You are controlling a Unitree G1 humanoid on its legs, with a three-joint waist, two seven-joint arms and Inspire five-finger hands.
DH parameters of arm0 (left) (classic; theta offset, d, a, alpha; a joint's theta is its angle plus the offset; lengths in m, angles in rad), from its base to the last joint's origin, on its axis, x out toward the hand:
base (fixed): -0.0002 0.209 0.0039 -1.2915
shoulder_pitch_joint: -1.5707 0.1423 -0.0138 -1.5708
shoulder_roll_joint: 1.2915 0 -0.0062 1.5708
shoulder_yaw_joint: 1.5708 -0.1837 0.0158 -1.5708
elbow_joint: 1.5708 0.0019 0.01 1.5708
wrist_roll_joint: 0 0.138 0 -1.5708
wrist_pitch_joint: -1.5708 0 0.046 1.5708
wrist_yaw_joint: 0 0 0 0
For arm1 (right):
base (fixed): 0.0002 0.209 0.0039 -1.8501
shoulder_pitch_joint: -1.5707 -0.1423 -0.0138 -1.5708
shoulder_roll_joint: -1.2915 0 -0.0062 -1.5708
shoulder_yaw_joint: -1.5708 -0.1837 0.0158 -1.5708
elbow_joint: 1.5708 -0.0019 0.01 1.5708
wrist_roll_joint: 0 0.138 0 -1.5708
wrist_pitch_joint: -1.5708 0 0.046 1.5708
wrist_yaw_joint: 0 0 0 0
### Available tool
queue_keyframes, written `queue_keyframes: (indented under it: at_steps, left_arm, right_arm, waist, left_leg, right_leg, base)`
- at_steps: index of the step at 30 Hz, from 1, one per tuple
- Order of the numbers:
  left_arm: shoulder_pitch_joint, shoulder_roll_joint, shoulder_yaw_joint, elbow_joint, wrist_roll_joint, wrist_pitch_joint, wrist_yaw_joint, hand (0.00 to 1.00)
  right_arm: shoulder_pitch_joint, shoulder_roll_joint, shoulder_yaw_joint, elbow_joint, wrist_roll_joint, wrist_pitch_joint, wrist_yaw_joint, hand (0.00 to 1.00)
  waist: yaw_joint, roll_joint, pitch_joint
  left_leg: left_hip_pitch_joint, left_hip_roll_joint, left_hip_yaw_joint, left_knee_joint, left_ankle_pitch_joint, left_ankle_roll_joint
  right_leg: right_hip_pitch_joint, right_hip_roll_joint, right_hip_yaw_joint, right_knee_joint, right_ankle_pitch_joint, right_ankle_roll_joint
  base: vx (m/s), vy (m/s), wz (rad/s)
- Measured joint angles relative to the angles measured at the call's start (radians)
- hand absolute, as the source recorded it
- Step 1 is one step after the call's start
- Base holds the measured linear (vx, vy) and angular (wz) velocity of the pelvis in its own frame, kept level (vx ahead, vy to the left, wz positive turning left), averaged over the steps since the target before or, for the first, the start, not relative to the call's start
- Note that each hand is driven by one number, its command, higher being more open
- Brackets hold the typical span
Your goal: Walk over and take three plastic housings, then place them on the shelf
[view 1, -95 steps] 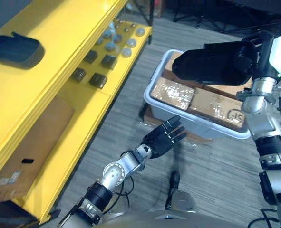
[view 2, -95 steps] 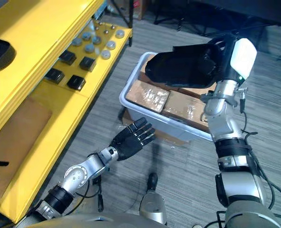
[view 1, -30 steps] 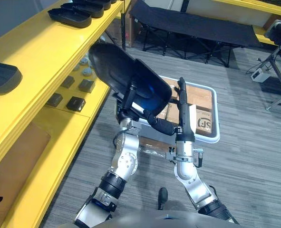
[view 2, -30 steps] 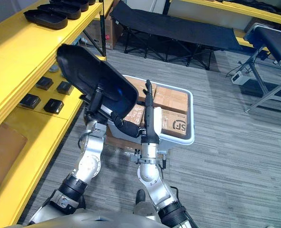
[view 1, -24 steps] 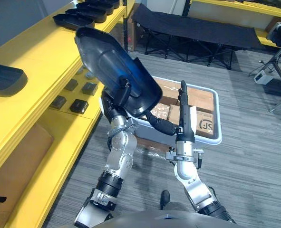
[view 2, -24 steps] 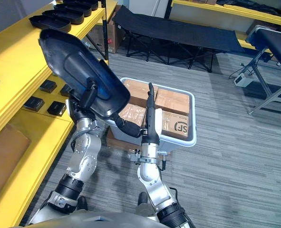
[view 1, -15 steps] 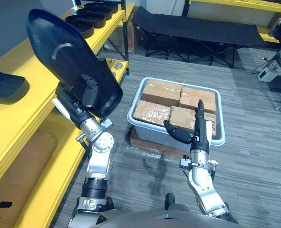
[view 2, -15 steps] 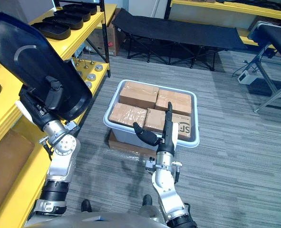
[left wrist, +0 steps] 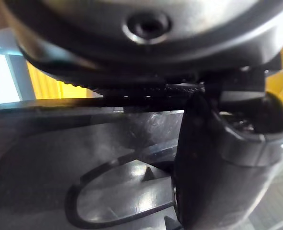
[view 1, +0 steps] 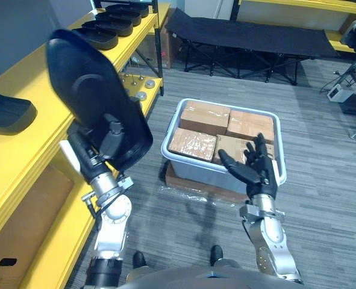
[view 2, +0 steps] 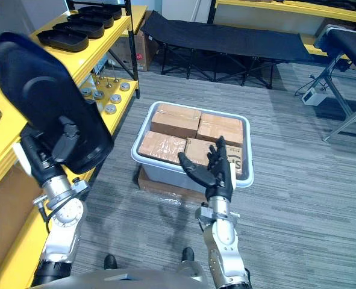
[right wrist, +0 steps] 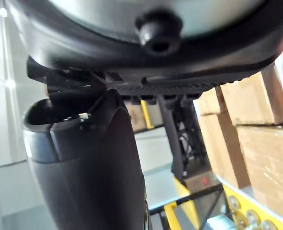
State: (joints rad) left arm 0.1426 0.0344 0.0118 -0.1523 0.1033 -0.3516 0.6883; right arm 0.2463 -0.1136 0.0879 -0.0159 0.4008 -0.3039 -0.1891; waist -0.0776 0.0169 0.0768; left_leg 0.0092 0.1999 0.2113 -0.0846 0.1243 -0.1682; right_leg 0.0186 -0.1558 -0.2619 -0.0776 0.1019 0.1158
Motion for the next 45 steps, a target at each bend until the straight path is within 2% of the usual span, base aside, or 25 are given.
queue_keyframes:
  at_steps: [3, 7, 9, 11, 13, 14, 18, 23, 27, 28, 31, 33, 35, 36, 39, 43, 45]
  left_arm:
    - [0.028, -0.022, 0.015, -0.054, -0.014, -0.015, -0.003, 0.00]
    - [0.054, -0.025, 0.015, -0.137, -0.014, -0.015, -0.006, 0.00]
    - [0.082, -0.030, 0.031, -0.189, -0.014, -0.016, -0.018, 0.00]
    - [0.120, -0.045, 0.088, -0.235, -0.023, -0.016, -0.043, 0.00]
    - [0.143, -0.053, 0.127, -0.256, -0.037, -0.018, -0.058, 0.00]
    - [0.160, -0.063, 0.163, -0.266, -0.068, -0.019, -0.079, 0.00]
    - [0.197, -0.069, 0.226, -0.272, -0.183, -0.026, -0.139, 0.00]
    - [0.242, -0.079, 0.226, -0.274, -0.297, -0.043, -0.242, 0.00]
    - [0.242, -0.074, 0.139, -0.271, -0.373, -0.041, -0.366, 0.00]
    - [0.230, -0.073, 0.112, -0.268, -0.373, -0.041, -0.419, 0.00]
    - [0.214, -0.051, 0.093, -0.268, -0.387, -0.042, -0.490, 0.00]
    - [0.213, -0.038, 0.092, -0.268, -0.421, -0.042, -0.523, 0.00]
    - [0.200, -0.016, 0.072, -0.248, -0.429, -0.043, -0.571, 0.00]
    - [0.199, -0.010, 0.064, -0.241, -0.429, -0.043, -0.588, 0.00]
    - [0.193, 0.009, 0.027, -0.238, -0.429, -0.043, -0.612, 0.00]
    - [0.129, 0.023, -0.013, -0.194, -0.428, -0.043, -0.612, 0.00]
    - [0.129, 0.022, -0.017, -0.193, -0.428, -0.043, -0.603, 0.00]
  right_arm:
    - [0.003, 0.000, -0.035, 0.000, 0.008, 0.001, 0.021, 1.00]
    - [-0.037, 0.000, -0.012, 0.004, 0.004, 0.030, 0.056, 1.00]
    - [-0.078, -0.001, 0.018, 0.014, -0.012, 0.042, 0.060, 1.00]
    - [-0.129, -0.005, 0.051, 0.050, -0.042, 0.067, 0.080, 1.00]
    - [-0.150, -0.006, 0.083, 0.074, -0.045, 0.083, 0.094, 1.00]
    - [-0.167, -0.006, 0.111, 0.097, -0.075, 0.092, 0.107, 1.00]
    - [-0.207, -0.005, 0.141, 0.112, -0.082, 0.103, 0.127, 1.00]
    - [-0.230, -0.001, 0.145, 0.112, -0.081, 0.103, 0.147, 1.00]
    - [-0.219, -0.002, 0.140, 0.112, -0.077, 0.103, 0.166, 1.00]
    - [-0.219, -0.007, 0.122, 0.112, -0.079, 0.103, 0.158, 1.00]
    - [-0.221, -0.005, 0.110, 0.112, -0.079, 0.098, 0.158, 1.00]
    - [-0.218, 0.011, 0.121, 0.112, -0.078, 0.090, 0.162, 1.00]
    - [-0.208, 0.011, 0.117, 0.112, -0.078, 0.076, 0.167, 1.00]
    - [-0.208, 0.011, 0.117, 0.112, -0.078, 0.075, 0.171, 1.00]
    - [-0.210, 0.009, 0.117, 0.110, -0.079, 0.062, 0.186, 1.00]
    - [-0.224, -0.003, 0.109, 0.110, -0.080, 0.058, 0.195, 1.00]
    - [-0.223, -0.002, 0.108, 0.107, -0.103, 0.029, 0.181, 1.00]
  waist:
    - [0.024, 0.014, -0.009]
    - [0.045, 0.021, -0.013]
    - [0.069, 0.024, -0.016]
    - [0.113, 0.024, -0.019]
    - [0.136, 0.019, -0.023]
    - [0.164, 0.014, -0.026]
    - [0.199, 0.003, -0.027]
    - [0.204, -0.012, -0.034]
    - [0.164, -0.011, -0.028]
    - [0.156, -0.004, -0.021]
    - [0.191, -0.001, 0.003]
    - [0.186, 0.000, 0.011]
    - [0.181, -0.001, 0.016]
    - [0.183, -0.003, 0.016]
    - [0.182, -0.006, 0.025]
    - [0.179, -0.008, 0.059]
    - [0.175, -0.009, 0.072]
  left_leg:
    - [-0.002, 0.000, -0.014, 0.000, 0.000, 0.000]
    - [-0.021, -0.006, -0.077, 0.000, 0.001, -0.002]
    - [-0.046, -0.011, -0.126, -0.001, 0.008, -0.002]
    - [-0.063, -0.016, -0.163, 0.000, 0.017, -0.006]
    - [-0.070, -0.019, -0.188, 0.000, 0.020, -0.004]
    - [-0.071, -0.023, -0.206, 0.000, 0.024, 0.002]
    - [-0.073, -0.036, -0.230, 0.000, 0.024, 0.004]
    - [-0.070, -0.038, -0.224, 0.000, 0.022, 0.007]
    - [-0.125, -0.045, -0.189, 0.019, 0.049, 0.048]
    - [-0.145, -0.048, -0.170, 0.037, 0.061, 0.059]
    - [-0.142, -0.082, -0.199, 0.025, 0.072, 0.073]
    - [-0.142, -0.102, -0.223, 0.010, 0.076, 0.080]
    - [-0.149, -0.122, -0.244, 0.000, 0.093, 0.100]
    - [-0.154, -0.126, -0.248, 0.000, 0.096, 0.099]
    - [-0.177, -0.126, -0.260, 0.002, 0.119, 0.093]
    - [-0.178, -0.125, -0.274, 0.002, 0.129, 0.088]
    - [-0.177, -0.125, -0.274, 0.003, 0.121, 0.093]
  right_leg:
    - [0.006, 0.000, -0.010, 0.000, -0.002, 0.001]
    - [0.033, -0.003, -0.078, -0.002, -0.021, 0.007]
    - [0.037, -0.005, -0.124, -0.006, -0.031, 0.003]
    - [0.047, -0.005, -0.161, -0.006, -0.033, 0.007]
    - [0.059, -0.005, -0.188, -0.005, -0.034, 0.008]
    - [0.072, -0.005, -0.204, -0.001, -0.038, 0.010]
    - [0.090, -0.013, -0.231, -0.001, -0.045, 0.017]
    - [0.092, -0.016, -0.231, 0.000, -0.047, 0.017]
    - [0.138, -0.028, -0.348, 0.010, -0.065, 0.031]
    - [0.148, -0.039, -0.392, 0.038, -0.080, 0.040]
    - [0.141, -0.088, -0.404, 0.130, -0.138, 0.050]
    - [0.127, -0.102, -0.369, 0.187, -0.188, 0.053]
    - [0.096, -0.103, -0.281, 0.260, -0.257, 0.046]
    - [0.089, -0.108, -0.279, 0.276, -0.266, 0.045]
    - [0.069, -0.108, -0.287, 0.297, -0.268, 0.050]
    - [0.060, -0.110, -0.279, 0.335, -0.292, 0.048]
    - [0.051, -0.120, -0.276, 0.366, -0.317, 0.045]
  base:
    - [0.00, -0.001, 0.12]
    - [-0.03, -0.005, 0.48]
    - [-0.04, -0.009, 0.63]
    - [0.01, -0.012, 0.47]
    - [0.03, -0.019, 0.47]
    - [0.05, -0.029, 0.43]
    - [0.03, -0.012, 0.23]
    - [0.00, -0.001, 0.01]
    - [-0.04, 0.006, 0.80]
    - [-0.02, 0.102, 1.28]
    - [0.00, 0.099, 0.61]
    - [-0.03, 0.039, 0.49]
    - [-0.04, -0.041, 0.59]
    - [-0.03, -0.059, 0.43]
    - [-0.02, -0.051, 0.18]
    - [-0.07, -0.054, 0.10]
    - [-0.09, -0.048, 0.02]
